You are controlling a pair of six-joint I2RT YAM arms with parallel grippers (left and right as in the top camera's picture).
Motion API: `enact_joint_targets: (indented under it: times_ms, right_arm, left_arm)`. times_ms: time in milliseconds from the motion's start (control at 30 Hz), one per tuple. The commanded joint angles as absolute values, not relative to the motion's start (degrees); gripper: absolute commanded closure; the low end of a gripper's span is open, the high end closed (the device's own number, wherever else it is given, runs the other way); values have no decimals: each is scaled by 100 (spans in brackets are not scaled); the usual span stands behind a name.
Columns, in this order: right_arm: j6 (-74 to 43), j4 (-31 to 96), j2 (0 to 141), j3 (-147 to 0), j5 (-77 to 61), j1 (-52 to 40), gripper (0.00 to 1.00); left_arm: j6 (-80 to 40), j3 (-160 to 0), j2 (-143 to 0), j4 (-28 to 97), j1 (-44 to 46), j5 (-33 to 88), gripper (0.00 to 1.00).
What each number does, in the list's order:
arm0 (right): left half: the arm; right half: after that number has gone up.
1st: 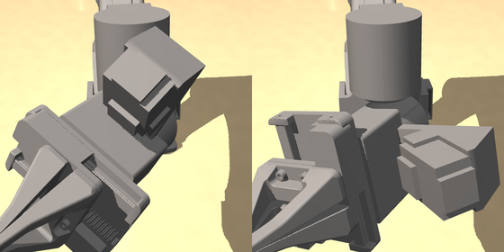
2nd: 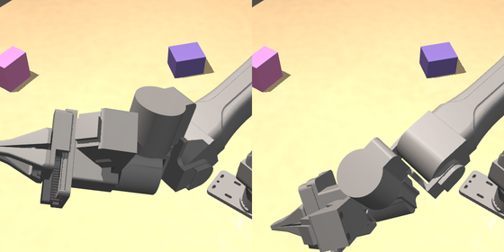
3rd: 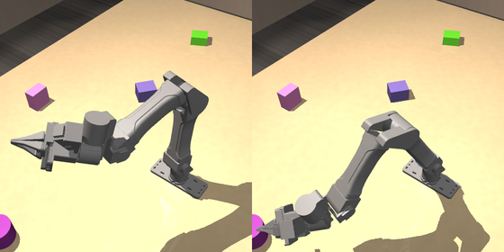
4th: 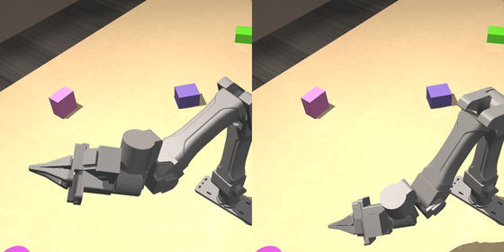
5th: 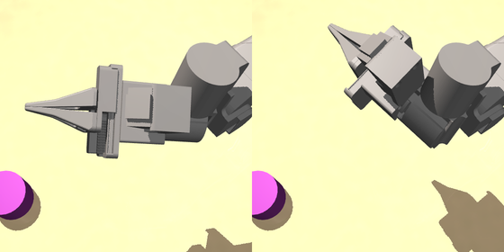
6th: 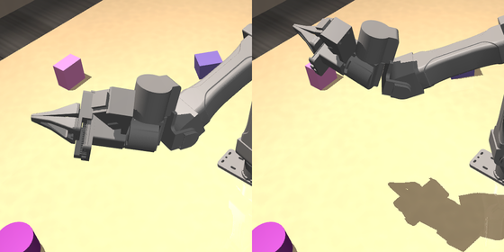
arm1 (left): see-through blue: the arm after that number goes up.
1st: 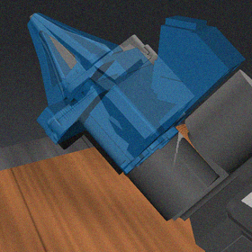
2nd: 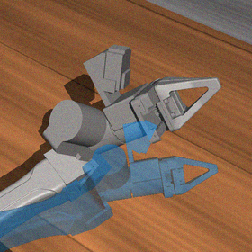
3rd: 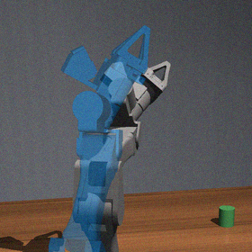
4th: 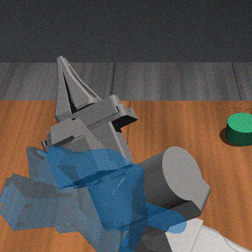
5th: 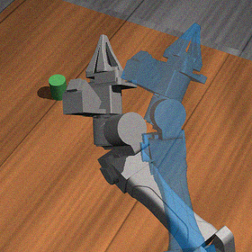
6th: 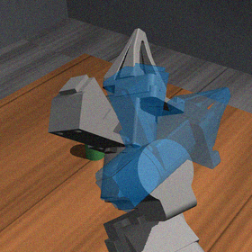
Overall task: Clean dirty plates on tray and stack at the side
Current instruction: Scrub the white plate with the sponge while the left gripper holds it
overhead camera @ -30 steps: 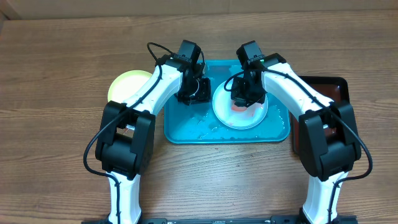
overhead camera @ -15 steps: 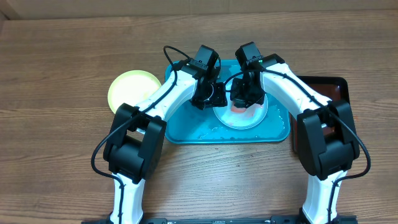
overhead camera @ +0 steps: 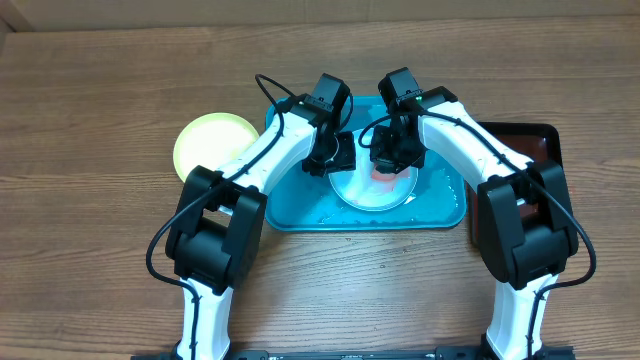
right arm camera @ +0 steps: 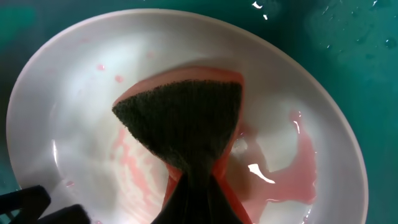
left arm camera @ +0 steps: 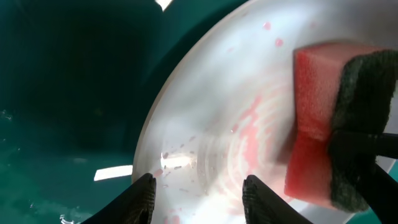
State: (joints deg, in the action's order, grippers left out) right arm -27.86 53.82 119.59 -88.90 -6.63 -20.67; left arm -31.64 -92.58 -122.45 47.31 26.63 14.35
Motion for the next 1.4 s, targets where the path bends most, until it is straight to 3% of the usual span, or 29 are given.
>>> enact_joint_targets:
  times_ms: [0, 233, 567, 767, 1000, 1367]
  right_arm:
    - [-2808, 5341, 11981, -8997, -652, -2088, 96]
    - [-2808, 5345, 11981, -8997, -652, -2088, 96]
    - [-2805, 5330, 11981, -8997, -650, -2088, 96]
    - [-2808, 5332, 11981, -8997, -655, -2088, 96]
    - [-2805, 5395, 11981, -8997, -709, -2093, 96]
    - [-2836, 5898, 11981, -8997, -1492, -2425, 96]
  left_arm:
    - [-3227, -9797, -12186, 4995, 2493, 1439, 51]
    - [-2650, -9800, -12250, 5599, 2287, 1441, 46]
    - [-2744, -8956, -12258, 4729, 2504, 1828, 48]
    - [-3006, -8746, -12258, 4525, 2606, 1870, 64]
    - [-3050, -8742, -12258, 4377, 2602, 1662, 96]
    - [-3481, -8742, -12258, 3927, 2550, 1087, 96]
